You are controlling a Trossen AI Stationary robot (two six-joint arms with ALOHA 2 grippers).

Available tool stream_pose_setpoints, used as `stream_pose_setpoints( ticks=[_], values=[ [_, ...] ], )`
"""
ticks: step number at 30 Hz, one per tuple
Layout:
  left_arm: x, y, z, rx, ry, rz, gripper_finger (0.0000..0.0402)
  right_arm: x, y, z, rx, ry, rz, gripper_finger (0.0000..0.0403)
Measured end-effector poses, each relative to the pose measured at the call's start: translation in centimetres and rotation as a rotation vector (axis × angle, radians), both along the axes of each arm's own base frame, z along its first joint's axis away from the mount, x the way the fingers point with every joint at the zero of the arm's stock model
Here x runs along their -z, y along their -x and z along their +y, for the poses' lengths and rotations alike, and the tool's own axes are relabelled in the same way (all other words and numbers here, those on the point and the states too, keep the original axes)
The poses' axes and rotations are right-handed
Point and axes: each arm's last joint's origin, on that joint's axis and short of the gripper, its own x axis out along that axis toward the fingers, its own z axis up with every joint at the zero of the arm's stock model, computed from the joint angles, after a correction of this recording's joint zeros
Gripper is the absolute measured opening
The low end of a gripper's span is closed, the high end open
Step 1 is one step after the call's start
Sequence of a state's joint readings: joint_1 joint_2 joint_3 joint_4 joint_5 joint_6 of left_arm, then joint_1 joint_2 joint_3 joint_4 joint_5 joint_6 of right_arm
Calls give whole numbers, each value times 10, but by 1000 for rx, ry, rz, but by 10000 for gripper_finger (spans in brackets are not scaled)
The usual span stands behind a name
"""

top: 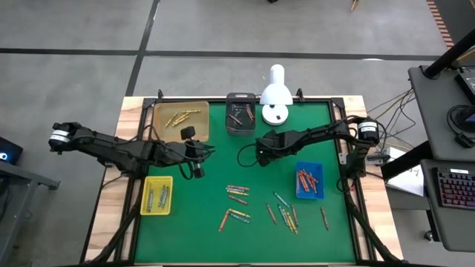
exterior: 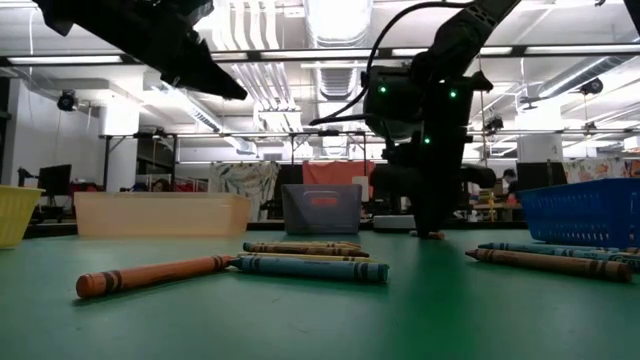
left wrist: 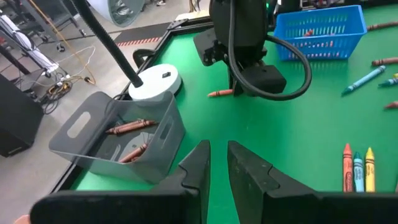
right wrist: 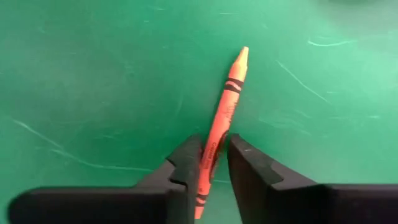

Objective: Sort crayons
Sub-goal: Put the orange crayon into the blue bin

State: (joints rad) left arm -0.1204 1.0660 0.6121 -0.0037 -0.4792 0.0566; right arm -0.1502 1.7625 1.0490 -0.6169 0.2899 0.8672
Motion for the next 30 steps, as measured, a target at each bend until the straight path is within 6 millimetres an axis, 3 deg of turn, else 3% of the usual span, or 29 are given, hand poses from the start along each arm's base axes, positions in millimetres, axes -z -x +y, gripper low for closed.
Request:
stream_pose_setpoints(
  ticks=[6,12,22,30],
  values=[
    [-1,-1,0,-10,22,-23,37,-1,0,1,-40,6,3,15],
    [-2,-1,0,-10,24,-37,37,-17,-3,8,-113,18,-25,13],
    [2,-13,-1,-18,30,-76,37,-57,-32,35,-305,90,-278,12],
    [9,-17,-3,-28,55,-54,37,-69,-51,51,-469,126,-471,12]
  ],
)
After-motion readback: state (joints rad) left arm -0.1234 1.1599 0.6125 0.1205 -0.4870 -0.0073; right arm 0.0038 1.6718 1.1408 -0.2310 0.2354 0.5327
